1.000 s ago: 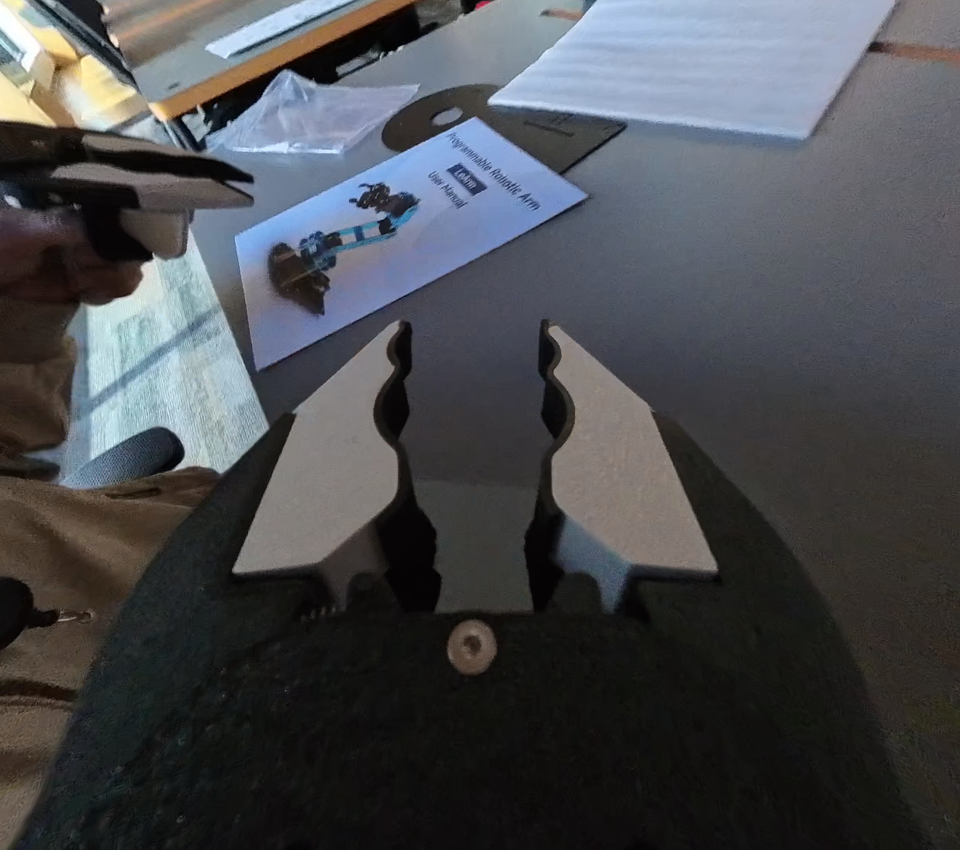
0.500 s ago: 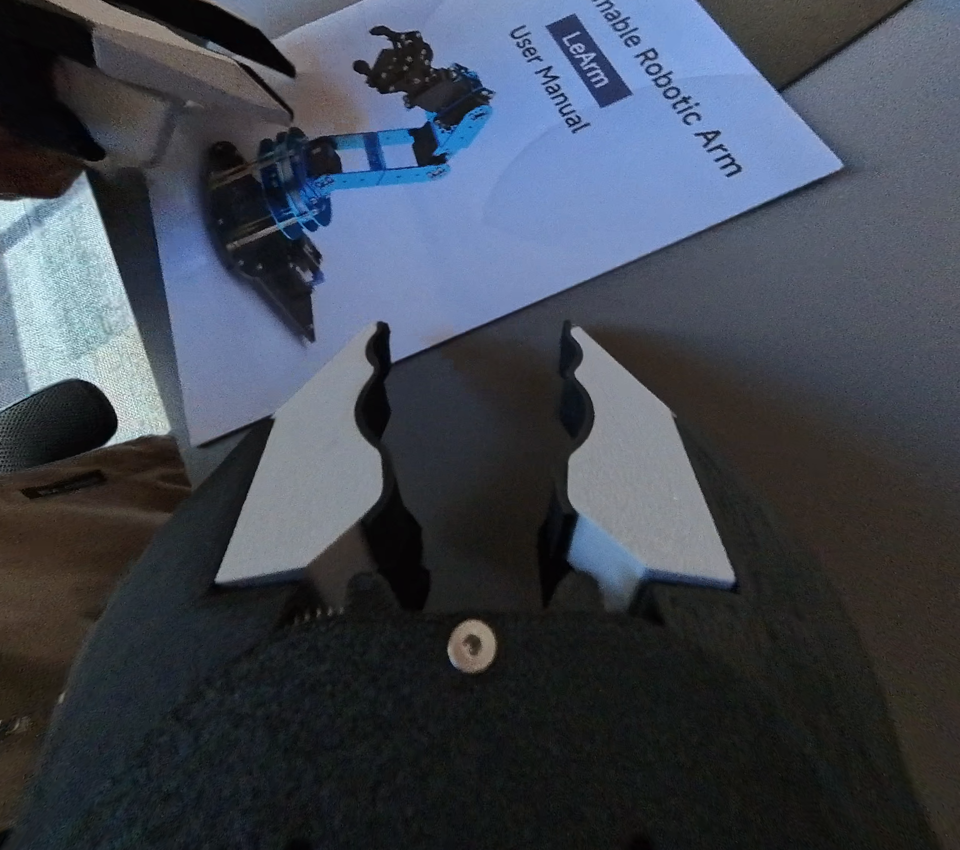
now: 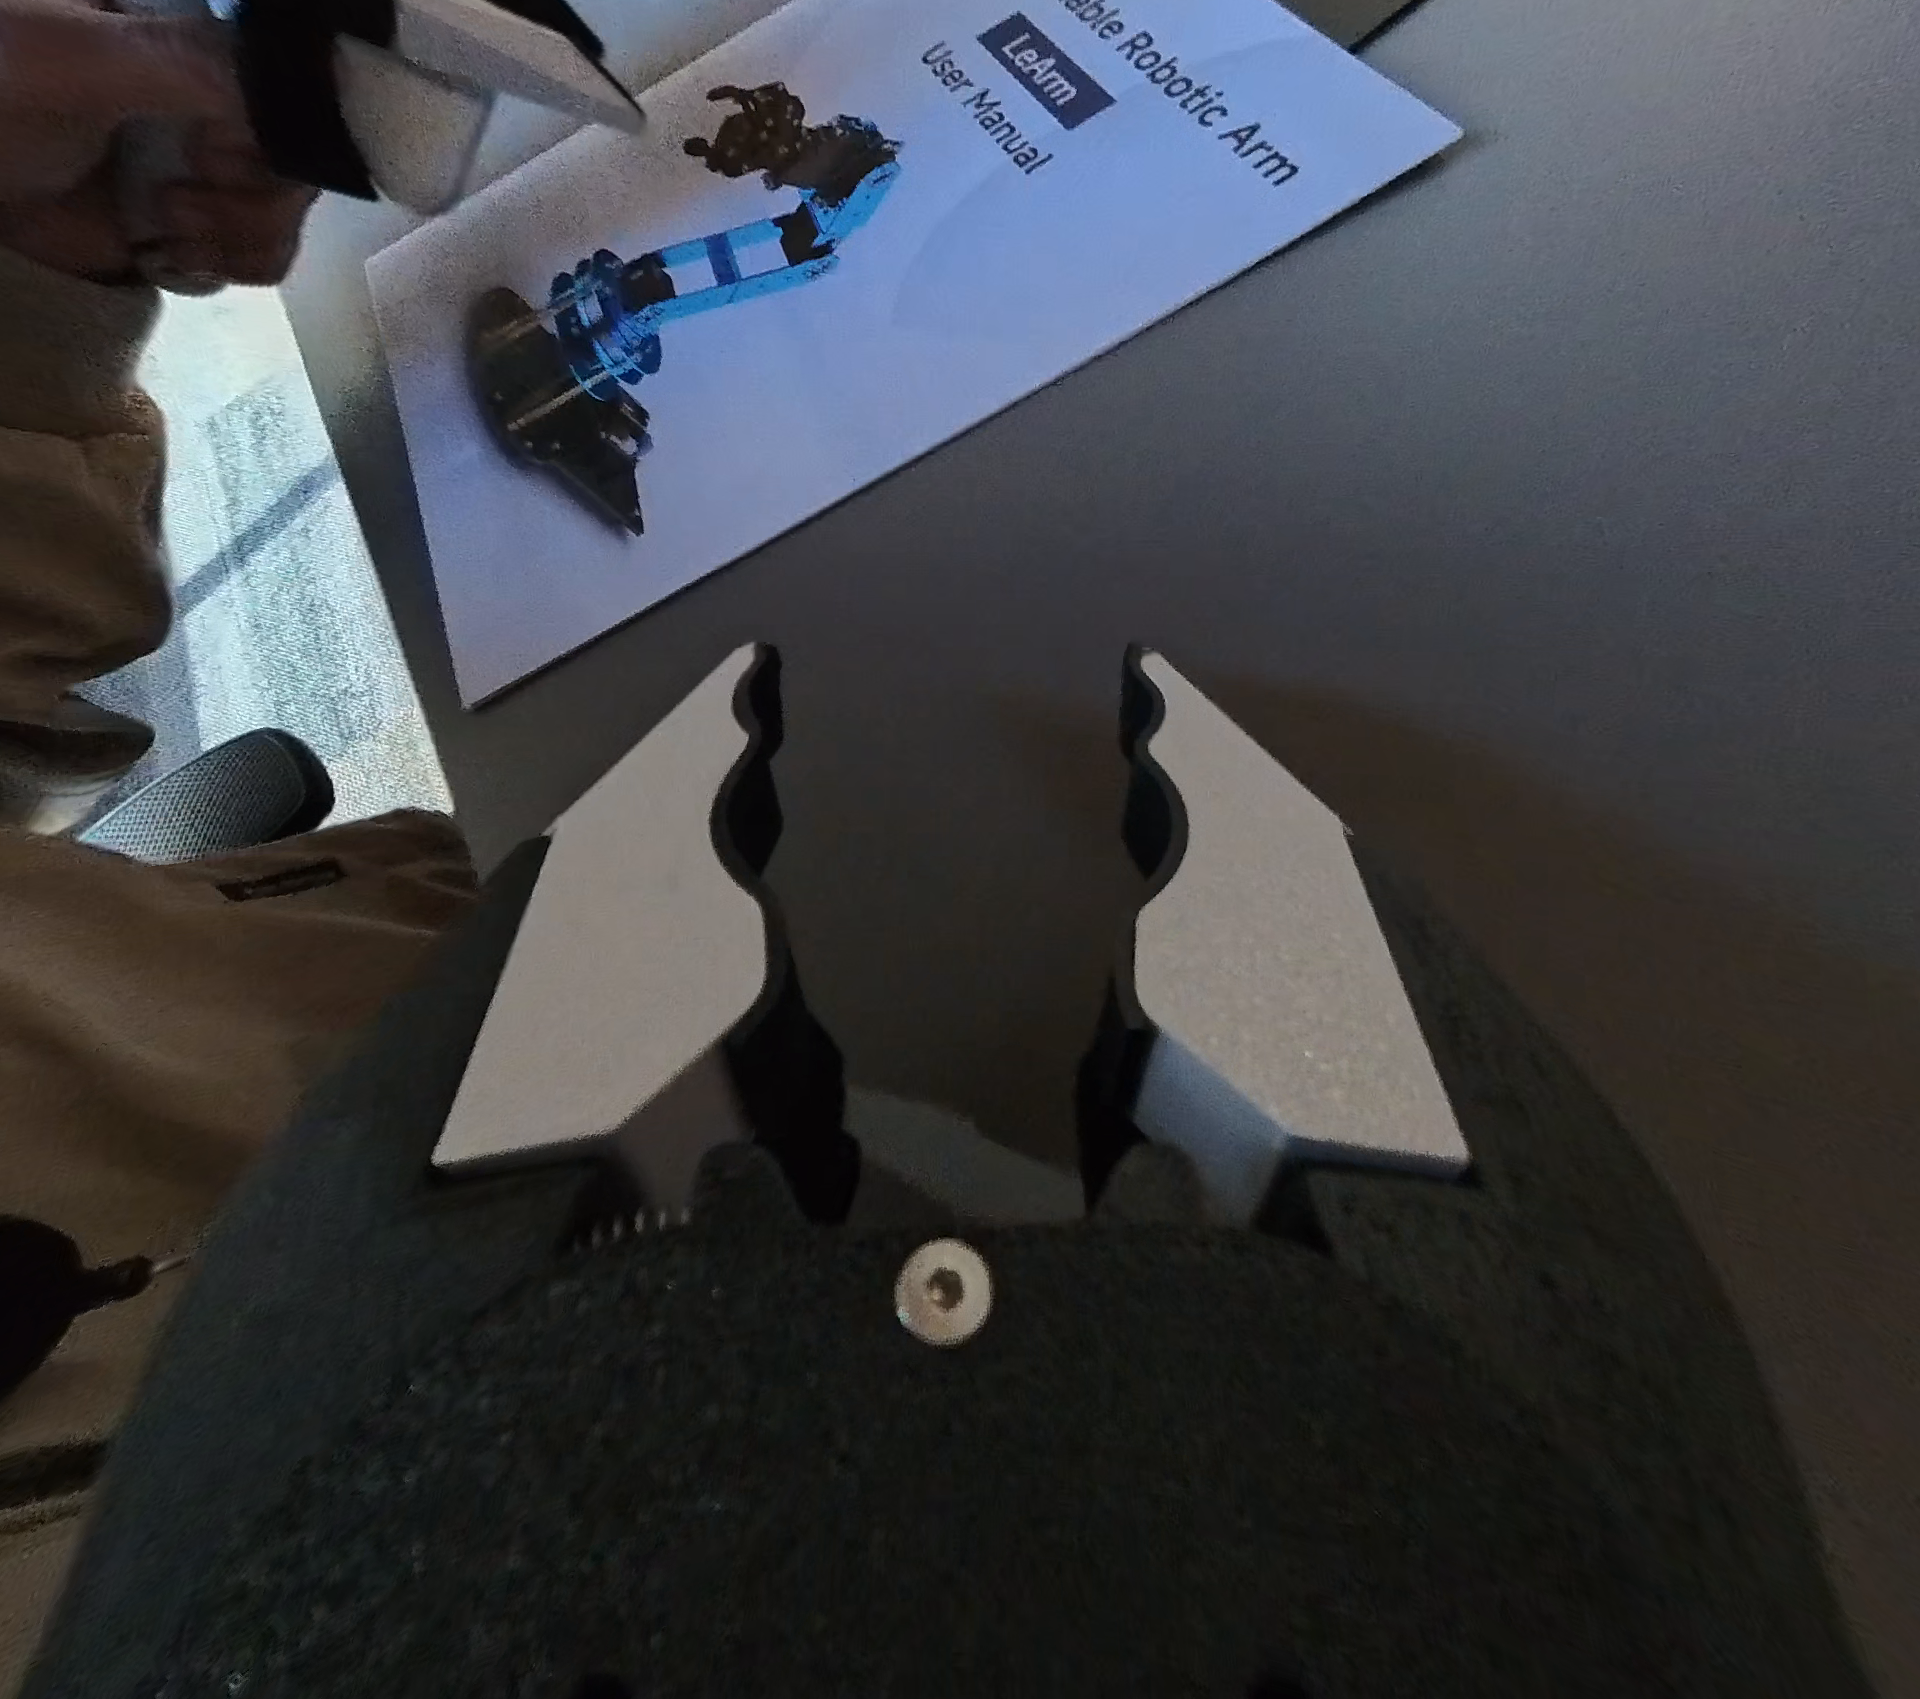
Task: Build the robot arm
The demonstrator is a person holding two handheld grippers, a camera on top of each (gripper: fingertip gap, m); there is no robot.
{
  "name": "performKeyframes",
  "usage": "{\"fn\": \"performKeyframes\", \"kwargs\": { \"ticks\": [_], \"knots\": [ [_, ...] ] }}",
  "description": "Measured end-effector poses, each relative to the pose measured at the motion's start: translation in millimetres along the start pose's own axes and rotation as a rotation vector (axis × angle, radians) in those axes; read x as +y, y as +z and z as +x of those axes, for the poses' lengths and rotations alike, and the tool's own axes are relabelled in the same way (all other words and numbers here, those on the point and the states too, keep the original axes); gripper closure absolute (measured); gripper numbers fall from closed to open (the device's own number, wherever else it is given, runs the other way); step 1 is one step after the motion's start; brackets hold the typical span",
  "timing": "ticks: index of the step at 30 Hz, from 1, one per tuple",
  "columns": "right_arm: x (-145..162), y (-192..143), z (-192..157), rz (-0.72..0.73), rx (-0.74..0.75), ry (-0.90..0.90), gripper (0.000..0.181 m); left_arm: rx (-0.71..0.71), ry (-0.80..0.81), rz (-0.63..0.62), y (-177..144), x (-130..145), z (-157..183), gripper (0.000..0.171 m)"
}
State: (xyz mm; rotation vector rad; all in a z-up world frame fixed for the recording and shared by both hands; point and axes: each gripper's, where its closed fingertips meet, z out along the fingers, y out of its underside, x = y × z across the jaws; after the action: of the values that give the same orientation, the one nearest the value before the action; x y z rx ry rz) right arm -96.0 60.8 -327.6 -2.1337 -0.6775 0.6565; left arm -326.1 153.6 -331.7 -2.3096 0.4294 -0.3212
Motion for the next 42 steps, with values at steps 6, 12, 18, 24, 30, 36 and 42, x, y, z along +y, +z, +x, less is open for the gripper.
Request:
{"fn": "performKeyframes", "kwargs": {
  "ticks": [6, 12, 18, 24, 30, 36, 42],
  "knots": [
    [-3.1, -4.0, -3.0, 0.006, -0.049, -0.047, 0.113, 0.0, -0.028, -0.044, 10.4, 7.9, 16.9, 0.101],
    [17.0, -14.3, 16.7, -0.056, -0.011, -0.018, 0.109, 0.101, -0.026, -0.039, 19.6, 3.3, 74.8, 0.108],
    [19.1, -30.9, 36.8, -0.032, 0.03, 0.051, 0.108, 0.261, -0.047, -0.038, 36.3, -6.1, 149.1, 0.128],
    [24.9, -45.4, 66.5, -0.061, 0.176, -0.045, 0.108, 0.17, 0.148, 0.045, 49.6, -65.3, 127.1, 0.127],
    [26.2, -36.7, 79.4, -0.147, 0.262, -0.179, 0.107, 0.028, 0.26, 0.016, 144.8, -193.4, 13.7, 0.11],
    [24.2, -35.9, 98.3, -0.195, 0.284, -0.074, 0.112, 0.058, 0.331, -0.084, 225.6, -253.2, -12.2, 0.093],
    [30.8, -51.3, 112.1, -0.158, 0.368, 0.0, 0.112, 0.1, 0.181, -0.06, 214.9, -242.4, -63.8, 0.094]
  ]
}}
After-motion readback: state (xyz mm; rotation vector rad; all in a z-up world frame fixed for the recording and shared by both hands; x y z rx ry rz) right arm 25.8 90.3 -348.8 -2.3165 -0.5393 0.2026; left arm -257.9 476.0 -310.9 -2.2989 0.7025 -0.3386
